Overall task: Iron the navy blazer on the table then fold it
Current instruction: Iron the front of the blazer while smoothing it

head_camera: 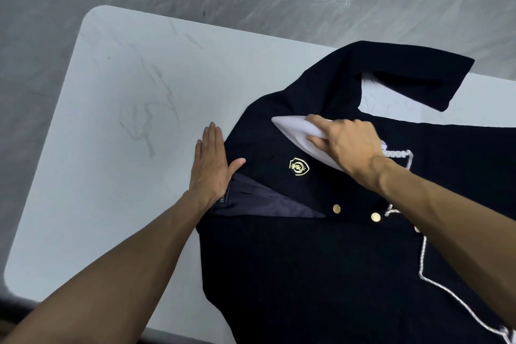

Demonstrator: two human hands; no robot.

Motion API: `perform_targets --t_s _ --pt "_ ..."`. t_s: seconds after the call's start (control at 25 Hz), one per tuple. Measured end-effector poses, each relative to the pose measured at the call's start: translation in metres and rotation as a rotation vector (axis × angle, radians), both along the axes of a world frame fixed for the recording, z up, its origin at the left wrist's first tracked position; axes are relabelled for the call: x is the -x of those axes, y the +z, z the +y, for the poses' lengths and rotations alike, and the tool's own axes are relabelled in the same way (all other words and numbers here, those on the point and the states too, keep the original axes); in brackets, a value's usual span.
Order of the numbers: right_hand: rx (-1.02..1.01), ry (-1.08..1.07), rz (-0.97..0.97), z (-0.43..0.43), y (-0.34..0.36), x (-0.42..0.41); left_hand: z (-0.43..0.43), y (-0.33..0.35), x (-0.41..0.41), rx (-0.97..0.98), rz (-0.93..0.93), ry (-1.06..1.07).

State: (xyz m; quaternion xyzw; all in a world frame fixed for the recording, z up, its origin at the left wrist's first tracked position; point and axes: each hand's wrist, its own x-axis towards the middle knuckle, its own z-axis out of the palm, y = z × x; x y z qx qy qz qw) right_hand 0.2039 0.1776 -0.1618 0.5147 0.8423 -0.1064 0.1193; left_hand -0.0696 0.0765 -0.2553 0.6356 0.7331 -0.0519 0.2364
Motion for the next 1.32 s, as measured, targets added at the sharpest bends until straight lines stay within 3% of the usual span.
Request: perform_targets --t_s 0.2,0.32,0.4,0.68,0.84,1.0,1.2,1.32 --pt "0.053 -0.294 0.031 -0.025 0.008 -0.053 0.003 0.011 -0.006 -0.023 -0.006 0.039" --pt "0.156 -0.474 0.21 -0.038 0.021 -0.042 0.007 0.028 -0.043 -0.287 -0.098 -0.014" --pt "0.189 -0.483 0.296 -0.041 0.019 -0.02 0.023 0.027 -0.075 -0.36 -0.149 -0.064" --pt "0.147 -0.537 0.22 -0.042 0.0 0.009 0.043 -0.012 -0.109 -0.222 0.101 -0.121" --pt "0.124 -0.521 0.176 -0.039 -0.001 -0.004 0.044 -0.011 -0.112 -0.201 0.137 -0.117" --pt "0.136 -0.548 0.135 -0.038 0.004 -0.029 0.044 -0.01 -0.11 -0.205 0.131 -0.105" --pt "0.192 -0.713 0.353 -0.044 0.013 -0.012 0.046 -0.011 -0.11 -0.197 0.085 -0.091" --pt "0.199 -0.739 0.352 -0.055 0.007 0.015 0.046 -0.009 -0.109 -0.21 0.046 -0.075"
